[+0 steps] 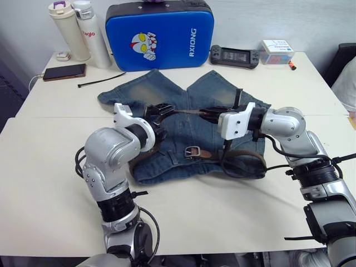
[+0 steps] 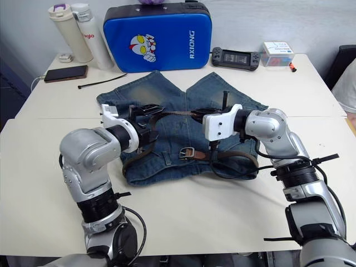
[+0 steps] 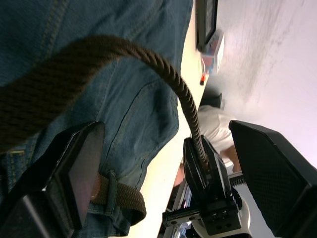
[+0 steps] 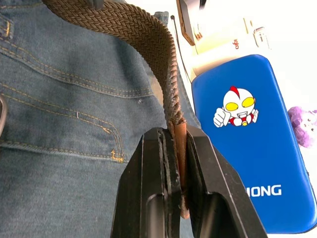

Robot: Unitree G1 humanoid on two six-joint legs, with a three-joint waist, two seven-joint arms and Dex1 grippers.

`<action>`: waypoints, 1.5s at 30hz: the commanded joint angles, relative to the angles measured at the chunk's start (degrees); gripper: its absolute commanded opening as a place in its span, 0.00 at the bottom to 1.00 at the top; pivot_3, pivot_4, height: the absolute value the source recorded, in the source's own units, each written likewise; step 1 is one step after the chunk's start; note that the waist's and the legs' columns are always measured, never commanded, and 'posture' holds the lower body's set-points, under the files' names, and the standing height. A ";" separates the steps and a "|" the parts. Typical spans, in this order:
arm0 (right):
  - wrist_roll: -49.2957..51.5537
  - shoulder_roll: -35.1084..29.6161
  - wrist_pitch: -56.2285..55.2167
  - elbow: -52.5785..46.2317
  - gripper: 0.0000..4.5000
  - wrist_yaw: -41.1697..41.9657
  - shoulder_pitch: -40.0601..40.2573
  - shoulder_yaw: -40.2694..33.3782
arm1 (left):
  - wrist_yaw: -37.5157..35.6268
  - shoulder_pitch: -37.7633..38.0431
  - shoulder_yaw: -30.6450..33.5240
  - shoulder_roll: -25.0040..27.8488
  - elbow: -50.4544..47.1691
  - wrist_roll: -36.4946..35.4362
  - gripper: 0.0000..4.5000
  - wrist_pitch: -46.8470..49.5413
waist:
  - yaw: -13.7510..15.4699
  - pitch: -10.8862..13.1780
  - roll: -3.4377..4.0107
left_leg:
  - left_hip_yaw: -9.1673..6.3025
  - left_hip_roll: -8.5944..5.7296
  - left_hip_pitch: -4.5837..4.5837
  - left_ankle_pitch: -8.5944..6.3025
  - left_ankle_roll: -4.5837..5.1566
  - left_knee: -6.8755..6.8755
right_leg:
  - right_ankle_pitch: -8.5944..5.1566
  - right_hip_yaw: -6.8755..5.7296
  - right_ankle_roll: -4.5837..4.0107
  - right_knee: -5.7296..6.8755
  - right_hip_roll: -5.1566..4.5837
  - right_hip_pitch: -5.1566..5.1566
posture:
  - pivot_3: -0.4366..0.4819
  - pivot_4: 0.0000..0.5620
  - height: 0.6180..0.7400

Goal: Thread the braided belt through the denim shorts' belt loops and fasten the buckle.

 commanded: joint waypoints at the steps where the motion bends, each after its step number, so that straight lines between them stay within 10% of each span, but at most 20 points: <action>1: 1.41 0.02 0.60 -3.00 0.00 -0.10 -1.02 -1.47 | -4.50 -2.11 -0.39 -2.24 2.86 -0.59 0.98 1.69 | -0.01 0.00 0.00 | 0.00 0.00 0.00 0.00 0.00 0.00 | 0.00 0.02 0.00 0.01 0.01 0.00 | 0.48 0.27 0.38; 18: 1.54 -0.71 2.43 -7.27 0.00 0.79 2.07 -1.33 | -11.86 -5.07 -0.63 -0.93 11.44 -0.59 0.98 0.49 | -0.06 0.00 0.00 | 0.00 0.01 0.01 0.00 0.00 -0.01 | 0.00 0.05 0.00 -0.01 0.01 0.00 | 0.48 0.27 0.38; 29: 1.00 -1.12 0.77 -6.85 0.00 0.72 2.21 -1.55 | -12.79 -5.40 0.03 -0.40 14.04 -0.59 0.05 6.59 | -0.06 0.00 0.00 | 0.00 0.02 0.01 0.00 0.00 -0.03 | 0.00 0.05 0.00 -0.02 0.02 0.00 | 0.48 0.27 0.38; 40: 2.97 -2.06 -0.32 -6.37 0.00 1.17 2.89 -2.45 | -18.04 -7.74 3.33 3.94 19.32 -0.59 0.02 17.32 | -0.11 0.00 0.00 | 0.00 0.02 0.03 0.00 0.00 -0.04 | 0.00 0.06 0.00 -0.01 0.02 0.00 | 0.48 0.27 0.38; 45: 7.29 -2.89 3.43 -8.29 0.50 2.73 3.49 -4.20 | -19.17 -7.90 4.85 5.80 19.20 -0.59 0.00 18.14 | -0.11 0.00 0.00 | -0.01 0.02 0.03 0.00 0.00 -0.03 | 0.00 0.06 0.00 -0.02 0.01 0.00 | 0.48 0.27 0.38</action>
